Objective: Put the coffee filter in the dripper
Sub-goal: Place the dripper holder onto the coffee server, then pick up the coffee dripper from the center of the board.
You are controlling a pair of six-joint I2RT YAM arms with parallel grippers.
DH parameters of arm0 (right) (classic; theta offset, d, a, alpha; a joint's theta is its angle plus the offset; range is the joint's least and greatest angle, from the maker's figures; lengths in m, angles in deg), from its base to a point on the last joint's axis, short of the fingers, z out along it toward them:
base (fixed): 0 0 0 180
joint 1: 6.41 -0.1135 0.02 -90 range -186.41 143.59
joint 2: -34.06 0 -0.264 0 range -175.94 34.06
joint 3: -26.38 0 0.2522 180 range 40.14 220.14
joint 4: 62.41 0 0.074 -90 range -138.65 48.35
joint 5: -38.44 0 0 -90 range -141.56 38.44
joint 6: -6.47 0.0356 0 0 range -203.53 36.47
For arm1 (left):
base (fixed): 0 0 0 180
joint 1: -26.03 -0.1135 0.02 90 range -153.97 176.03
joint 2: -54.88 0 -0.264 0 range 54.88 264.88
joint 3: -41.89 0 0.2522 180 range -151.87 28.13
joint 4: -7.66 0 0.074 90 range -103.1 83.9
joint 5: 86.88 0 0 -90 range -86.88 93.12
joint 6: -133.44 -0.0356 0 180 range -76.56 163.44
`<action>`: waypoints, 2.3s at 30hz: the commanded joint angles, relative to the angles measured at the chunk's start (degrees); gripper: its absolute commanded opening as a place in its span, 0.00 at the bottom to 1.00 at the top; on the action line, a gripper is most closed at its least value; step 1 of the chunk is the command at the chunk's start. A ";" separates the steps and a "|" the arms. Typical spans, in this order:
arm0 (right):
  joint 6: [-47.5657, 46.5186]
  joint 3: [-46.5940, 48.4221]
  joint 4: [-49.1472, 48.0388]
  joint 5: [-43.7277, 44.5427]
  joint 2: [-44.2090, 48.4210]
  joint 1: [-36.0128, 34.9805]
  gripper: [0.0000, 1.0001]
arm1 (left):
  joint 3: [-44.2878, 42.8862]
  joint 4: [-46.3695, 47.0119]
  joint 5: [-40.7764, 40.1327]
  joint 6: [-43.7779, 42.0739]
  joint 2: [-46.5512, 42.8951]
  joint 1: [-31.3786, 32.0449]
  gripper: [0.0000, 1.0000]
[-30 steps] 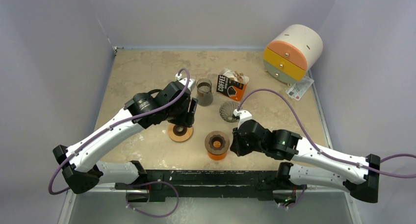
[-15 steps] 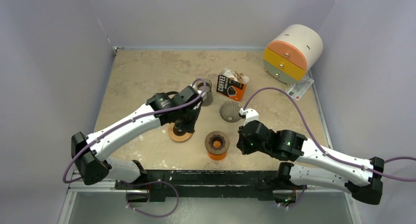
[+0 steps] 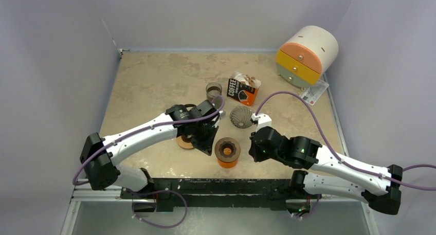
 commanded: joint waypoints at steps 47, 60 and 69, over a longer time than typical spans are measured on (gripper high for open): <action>-2.00 8.06 7.57 10.76 2.80 -0.31 0.23 | -8.22 -4.78 -15.55 -3.47 -7.16 -4.80 0.47; -7.96 15.76 8.46 21.29 -5.60 2.53 0.64 | -6.68 -1.21 -26.02 -8.66 -9.03 -9.99 0.67; -13.08 12.27 -2.33 4.47 -10.66 19.77 0.66 | -0.83 5.31 -32.05 -11.47 -14.73 -9.99 0.86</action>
